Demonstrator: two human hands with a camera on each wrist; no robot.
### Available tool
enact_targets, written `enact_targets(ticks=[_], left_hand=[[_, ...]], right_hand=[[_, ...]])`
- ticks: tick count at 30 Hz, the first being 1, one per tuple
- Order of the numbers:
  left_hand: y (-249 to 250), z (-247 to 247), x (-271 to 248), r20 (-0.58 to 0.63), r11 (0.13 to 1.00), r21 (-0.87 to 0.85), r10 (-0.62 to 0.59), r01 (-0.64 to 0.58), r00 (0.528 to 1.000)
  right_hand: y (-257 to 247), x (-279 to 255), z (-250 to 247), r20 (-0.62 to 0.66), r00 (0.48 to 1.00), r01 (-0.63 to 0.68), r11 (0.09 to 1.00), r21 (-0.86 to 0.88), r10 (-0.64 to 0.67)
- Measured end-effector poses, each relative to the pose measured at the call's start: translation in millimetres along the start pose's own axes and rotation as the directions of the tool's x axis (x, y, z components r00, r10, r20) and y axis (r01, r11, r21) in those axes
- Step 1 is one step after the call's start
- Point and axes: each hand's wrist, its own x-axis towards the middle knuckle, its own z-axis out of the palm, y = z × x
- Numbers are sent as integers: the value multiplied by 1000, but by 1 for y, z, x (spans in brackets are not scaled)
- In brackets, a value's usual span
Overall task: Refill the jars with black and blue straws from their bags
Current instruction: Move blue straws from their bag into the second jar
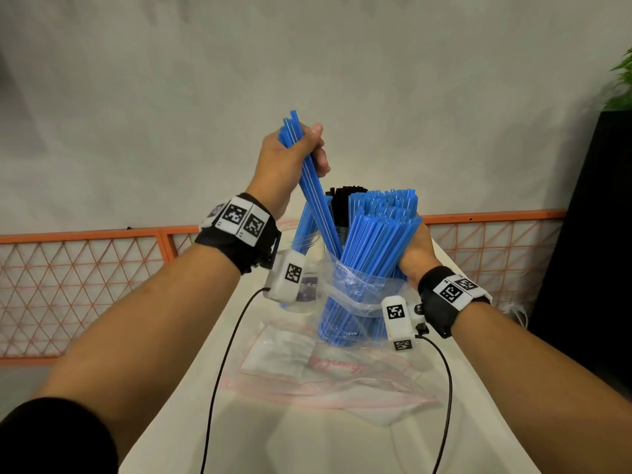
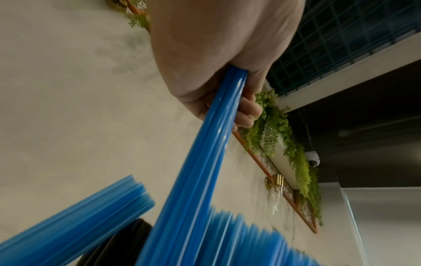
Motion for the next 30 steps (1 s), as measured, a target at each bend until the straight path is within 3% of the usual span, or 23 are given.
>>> enact_targets(ticks=[6,14,23,30], left_hand=[[34,-13,3,-101,996,-56,66,-72,993],[50,-35,8,-163,991,-36,119,-127,979],[-27,-41,-25,-58,995,91,-41,47,997],[-104,-45,-64,-42,969,79,-232,234,972]], right_hand=[[0,-2,1,-4,999,34,997,-64,-34],[-4,-6,3,-10,1000,-9,999,34,9],[-2,-5,3,-15,998,60,994,-93,-61],[1,-3,1,-3,996,82,985,-151,-84]])
